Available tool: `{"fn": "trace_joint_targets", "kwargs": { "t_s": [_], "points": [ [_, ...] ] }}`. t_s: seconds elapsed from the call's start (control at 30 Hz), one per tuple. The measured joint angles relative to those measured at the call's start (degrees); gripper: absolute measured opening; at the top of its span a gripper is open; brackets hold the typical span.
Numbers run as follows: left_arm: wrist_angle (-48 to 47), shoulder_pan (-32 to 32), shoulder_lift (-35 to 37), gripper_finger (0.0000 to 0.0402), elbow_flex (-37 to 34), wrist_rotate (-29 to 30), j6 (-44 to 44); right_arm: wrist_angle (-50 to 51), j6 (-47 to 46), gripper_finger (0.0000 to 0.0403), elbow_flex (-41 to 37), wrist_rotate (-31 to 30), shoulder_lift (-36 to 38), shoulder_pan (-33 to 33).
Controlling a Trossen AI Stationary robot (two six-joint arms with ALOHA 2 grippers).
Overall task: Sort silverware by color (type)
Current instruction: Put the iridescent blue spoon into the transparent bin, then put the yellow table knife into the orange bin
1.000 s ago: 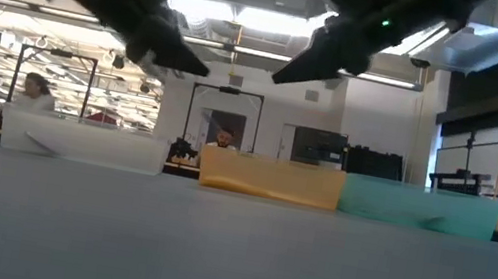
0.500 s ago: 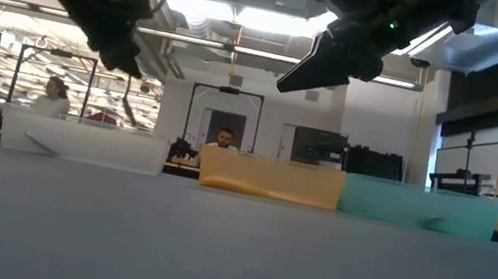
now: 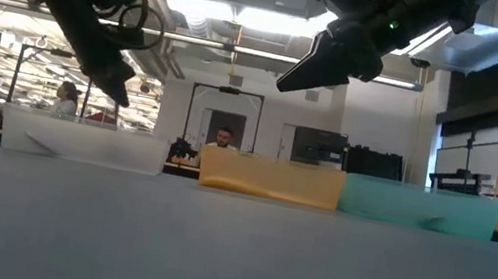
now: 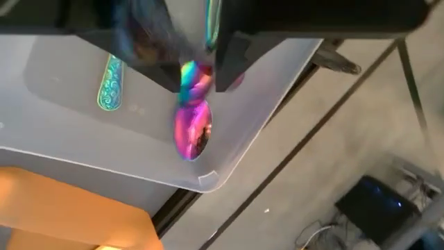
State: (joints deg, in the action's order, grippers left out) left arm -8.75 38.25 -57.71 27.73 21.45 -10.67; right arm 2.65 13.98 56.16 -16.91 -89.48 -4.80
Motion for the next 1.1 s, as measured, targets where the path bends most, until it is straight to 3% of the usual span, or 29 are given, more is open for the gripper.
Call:
{"fn": "trace_joint_targets", "kwargs": {
  "t_s": [0.23, 0.43, 0.6, 0.7, 0.93, 1.1],
  "points": [
    [-14.73, -2.13, 0.20, 0.0131, 8.51, 0.05, 8.78, 0.00, -0.05, 0.0142, 0.00, 0.02, -0.01, 0.00],
    [-25.26, -10.91, 0.22, 0.0133, 15.62, -6.20, 11.92, 0.45, -0.90, 0.0142, 0.00, 2.16, -0.03, -0.04],
    [-29.11, -24.03, 0.22, 0.0133, 15.98, -14.13, 16.77, 0.49, -2.82, 0.0142, 0.00, 11.07, -0.03, -1.17],
    [-29.27, -33.90, 0.22, 0.0133, 14.67, -15.64, 23.09, 0.44, -3.10, 0.0142, 0.00, 11.79, -0.03, -4.18],
    [-28.93, -57.26, -1.41, 0.0133, 12.57, -11.23, 42.34, 0.07, -1.70, 0.0142, 0.00, 11.07, -0.03, -11.77],
    [-26.62, -69.33, -7.23, 0.0133, 12.57, -7.84, 54.61, -0.03, -1.73, 0.0142, 0.00, 10.96, -0.03, -14.56]
  ]
}}
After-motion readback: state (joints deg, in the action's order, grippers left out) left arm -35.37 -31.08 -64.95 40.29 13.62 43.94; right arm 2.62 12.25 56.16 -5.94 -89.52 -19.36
